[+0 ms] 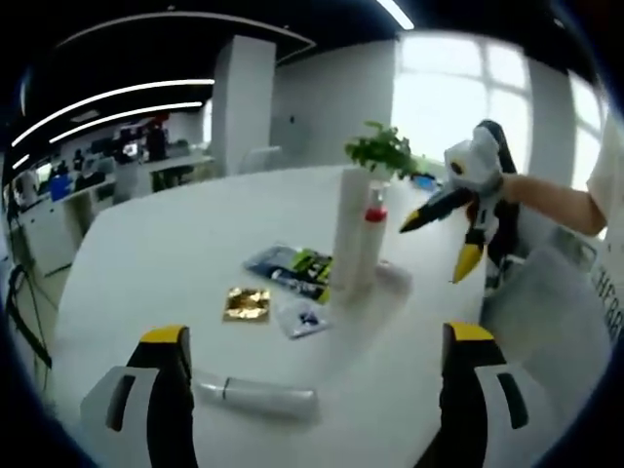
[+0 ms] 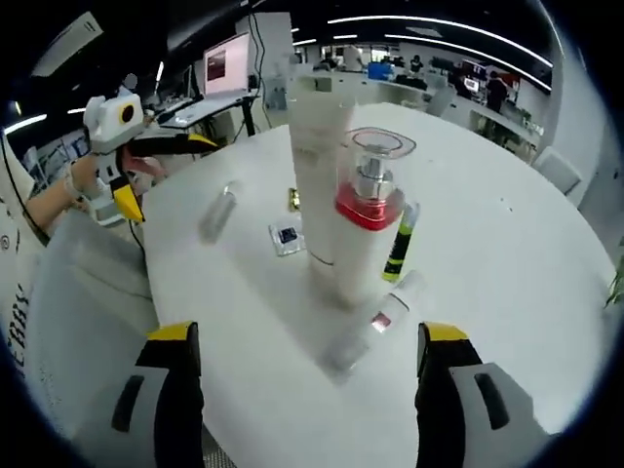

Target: Arrange the skincare products in the storage area until every visible bottle or jar stands upright without overlapping.

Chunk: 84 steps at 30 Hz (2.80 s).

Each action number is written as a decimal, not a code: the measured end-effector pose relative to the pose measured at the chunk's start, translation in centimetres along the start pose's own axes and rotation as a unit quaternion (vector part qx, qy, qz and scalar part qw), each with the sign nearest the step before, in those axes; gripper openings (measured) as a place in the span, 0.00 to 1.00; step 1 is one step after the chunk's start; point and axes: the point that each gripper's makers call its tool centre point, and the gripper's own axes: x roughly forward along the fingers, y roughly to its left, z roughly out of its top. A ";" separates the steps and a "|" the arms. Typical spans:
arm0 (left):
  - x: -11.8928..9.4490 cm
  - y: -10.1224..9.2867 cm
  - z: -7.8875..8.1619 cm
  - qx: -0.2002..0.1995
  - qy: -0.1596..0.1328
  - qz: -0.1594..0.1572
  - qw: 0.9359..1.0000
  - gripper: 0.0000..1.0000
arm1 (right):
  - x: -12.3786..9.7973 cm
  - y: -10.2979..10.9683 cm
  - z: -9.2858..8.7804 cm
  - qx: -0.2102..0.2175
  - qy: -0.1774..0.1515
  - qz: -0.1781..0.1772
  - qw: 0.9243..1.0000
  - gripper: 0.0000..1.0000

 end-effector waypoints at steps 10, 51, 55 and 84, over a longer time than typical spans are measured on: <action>0.0 -0.4 -0.6 -0.008 0.004 -0.002 1.000 0.99 | 2.0 -1.8 -1.3 0.027 0.022 -0.015 0.999 0.65; 0.2 -1.7 -0.4 -0.023 -0.001 -0.011 1.000 0.99 | 4.6 -7.4 -4.4 0.019 0.111 -0.080 0.990 0.23; 0.2 -1.8 -0.3 -0.021 -0.001 -0.011 1.000 0.99 | 4.6 -7.6 -4.4 0.022 0.112 -0.076 0.991 0.22; 1.5 -4.9 0.9 -0.020 -0.002 -0.062 0.998 0.98 | 1.8 -7.7 -6.8 0.132 0.067 -0.079 0.986 0.19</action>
